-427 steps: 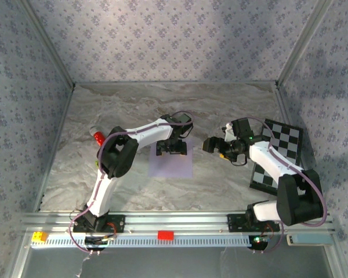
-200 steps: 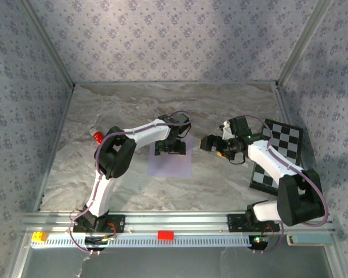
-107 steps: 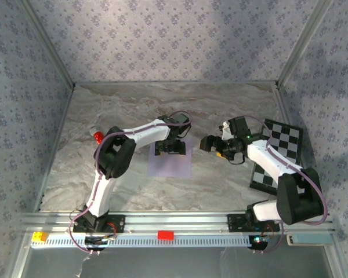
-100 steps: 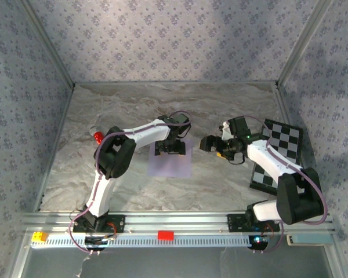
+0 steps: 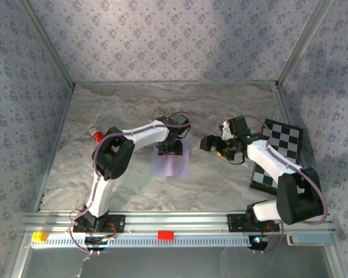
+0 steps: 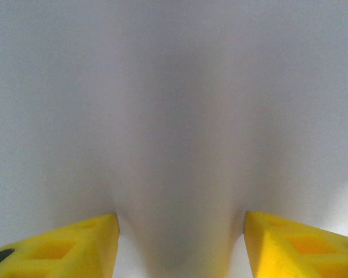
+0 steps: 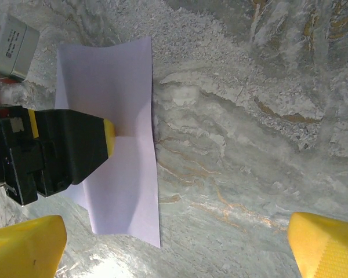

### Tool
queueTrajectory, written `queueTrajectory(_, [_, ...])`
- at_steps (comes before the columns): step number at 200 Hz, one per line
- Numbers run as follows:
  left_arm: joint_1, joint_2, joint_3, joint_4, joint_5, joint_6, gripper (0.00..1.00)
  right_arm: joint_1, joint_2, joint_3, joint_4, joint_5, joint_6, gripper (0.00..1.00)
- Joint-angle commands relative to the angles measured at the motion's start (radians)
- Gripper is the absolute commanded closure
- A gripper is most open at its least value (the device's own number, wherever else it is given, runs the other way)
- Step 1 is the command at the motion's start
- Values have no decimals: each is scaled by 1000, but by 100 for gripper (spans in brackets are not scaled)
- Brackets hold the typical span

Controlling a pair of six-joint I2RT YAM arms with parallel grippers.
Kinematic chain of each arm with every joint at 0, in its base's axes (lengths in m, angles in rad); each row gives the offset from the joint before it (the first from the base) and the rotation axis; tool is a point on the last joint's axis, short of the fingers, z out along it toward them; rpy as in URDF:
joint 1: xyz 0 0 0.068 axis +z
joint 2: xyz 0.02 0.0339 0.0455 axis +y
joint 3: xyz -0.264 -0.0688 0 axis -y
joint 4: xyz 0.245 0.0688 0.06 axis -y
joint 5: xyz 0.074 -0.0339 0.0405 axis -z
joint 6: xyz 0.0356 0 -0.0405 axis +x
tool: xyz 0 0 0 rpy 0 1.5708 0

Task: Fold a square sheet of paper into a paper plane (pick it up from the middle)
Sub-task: First fold in half a square sheet of paper at the center of the table.

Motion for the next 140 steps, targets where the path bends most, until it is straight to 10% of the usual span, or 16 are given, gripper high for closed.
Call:
queueTrajectory(1, [-12, -63, -22, 71, 26, 15, 51, -2, -34, -9, 3, 40, 30, 0])
queueTrajectory(55, [-7, -193, -89, 234, 122, -14, 63, -60, -140, -32, 9, 149, 80, 0])
queueTrajectory(140, [97, -222, -389, 962, 621, -343, 62, -121, -158, -44, 129, -63, 98, 1])
